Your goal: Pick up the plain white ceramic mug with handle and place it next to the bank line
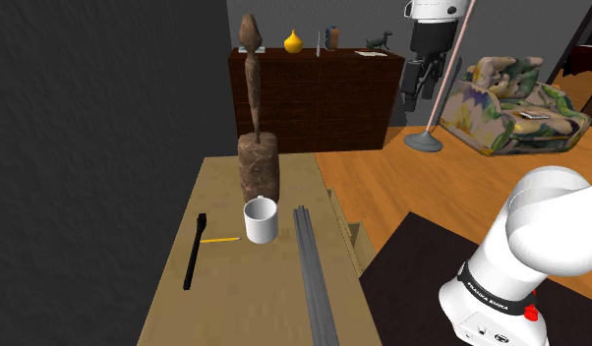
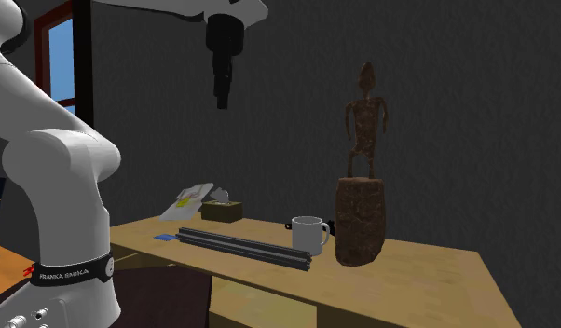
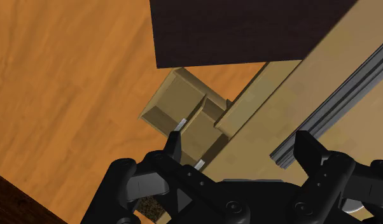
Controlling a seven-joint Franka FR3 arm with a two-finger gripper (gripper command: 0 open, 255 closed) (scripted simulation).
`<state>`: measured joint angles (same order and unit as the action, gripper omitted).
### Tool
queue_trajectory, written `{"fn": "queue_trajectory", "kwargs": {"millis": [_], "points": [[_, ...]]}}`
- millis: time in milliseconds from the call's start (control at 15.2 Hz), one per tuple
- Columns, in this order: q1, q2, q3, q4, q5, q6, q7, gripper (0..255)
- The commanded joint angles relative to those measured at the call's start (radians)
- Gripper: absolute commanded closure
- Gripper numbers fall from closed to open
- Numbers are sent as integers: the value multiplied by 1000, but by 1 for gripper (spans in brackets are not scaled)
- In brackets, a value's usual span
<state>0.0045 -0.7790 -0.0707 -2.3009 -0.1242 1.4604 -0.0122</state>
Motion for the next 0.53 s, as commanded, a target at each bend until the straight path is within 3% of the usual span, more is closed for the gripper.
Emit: {"fn": "queue_trajectory", "kwargs": {"millis": [0, 462], "points": [[0, 0, 0, 0, 0, 0, 0, 0], [30, 118, 53, -95, 59, 217, 94, 0]]}}
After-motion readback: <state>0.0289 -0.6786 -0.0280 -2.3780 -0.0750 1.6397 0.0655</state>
